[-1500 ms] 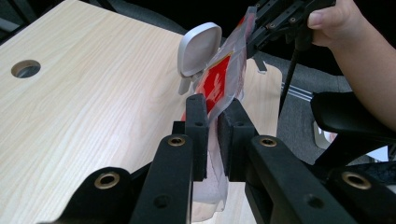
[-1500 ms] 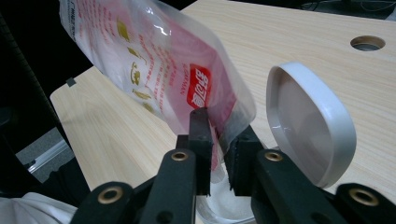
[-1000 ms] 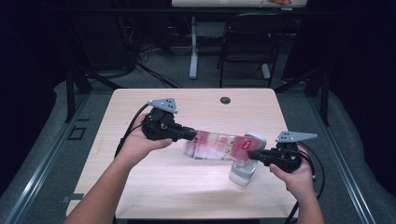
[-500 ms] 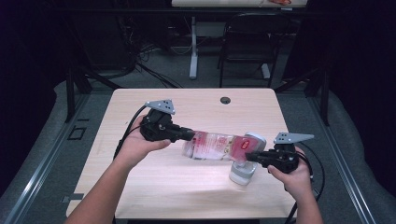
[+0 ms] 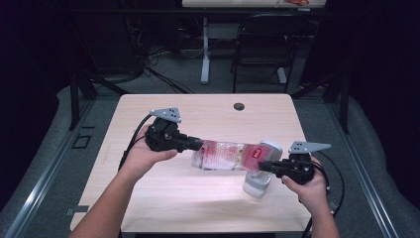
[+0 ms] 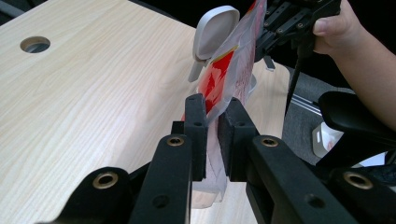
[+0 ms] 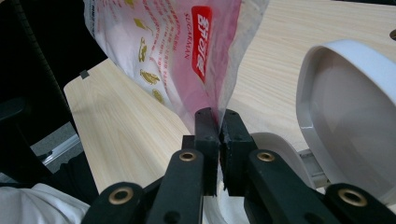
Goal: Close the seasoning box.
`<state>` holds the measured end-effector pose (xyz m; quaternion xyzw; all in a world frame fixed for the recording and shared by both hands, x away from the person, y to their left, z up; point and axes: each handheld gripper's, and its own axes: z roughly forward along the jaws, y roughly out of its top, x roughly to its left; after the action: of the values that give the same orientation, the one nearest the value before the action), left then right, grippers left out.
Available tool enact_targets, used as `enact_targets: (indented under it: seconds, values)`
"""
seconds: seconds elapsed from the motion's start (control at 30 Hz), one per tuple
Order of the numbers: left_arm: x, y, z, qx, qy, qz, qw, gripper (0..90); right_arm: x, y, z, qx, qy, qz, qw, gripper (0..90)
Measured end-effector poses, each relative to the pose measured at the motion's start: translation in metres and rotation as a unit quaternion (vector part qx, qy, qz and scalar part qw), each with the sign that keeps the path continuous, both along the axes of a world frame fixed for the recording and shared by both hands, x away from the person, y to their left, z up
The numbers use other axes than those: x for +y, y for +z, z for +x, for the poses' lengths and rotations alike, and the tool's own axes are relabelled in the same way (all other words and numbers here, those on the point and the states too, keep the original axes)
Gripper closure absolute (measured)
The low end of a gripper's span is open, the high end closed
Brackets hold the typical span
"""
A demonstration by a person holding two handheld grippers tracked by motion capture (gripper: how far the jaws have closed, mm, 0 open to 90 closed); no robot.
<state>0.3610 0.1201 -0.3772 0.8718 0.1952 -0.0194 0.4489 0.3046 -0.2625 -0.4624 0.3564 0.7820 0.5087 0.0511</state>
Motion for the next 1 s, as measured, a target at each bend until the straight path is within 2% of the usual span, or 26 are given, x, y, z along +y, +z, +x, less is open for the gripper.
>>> enact_targets:
  seconds: [0.27,0.6,0.73,0.83,1.0]
  values:
    - [0.005,-0.009,0.002,0.005,0.011,0.009,0.9999,81.4,0.002,0.003,-0.002,-0.014,0.000,0.001,0.9999,89.6]
    - [0.013,-0.022,0.002,0.014,0.017,0.007,0.9997,80.6,0.007,0.008,-0.005,-0.028,-0.004,-0.008,0.9996,90.0]
    - [0.015,-0.028,0.002,0.019,0.019,0.003,0.9996,80.4,0.007,0.011,-0.006,-0.034,-0.010,-0.005,0.9994,90.0]
    - [0.016,-0.033,0.001,0.020,0.019,0.011,0.9995,80.1,0.007,0.013,-0.006,-0.038,-0.012,-0.001,0.9992,90.0]
    - [0.021,-0.042,0.000,0.028,0.023,0.007,0.9993,79.8,0.010,0.013,-0.004,-0.036,-0.010,0.005,0.9993,90.0]
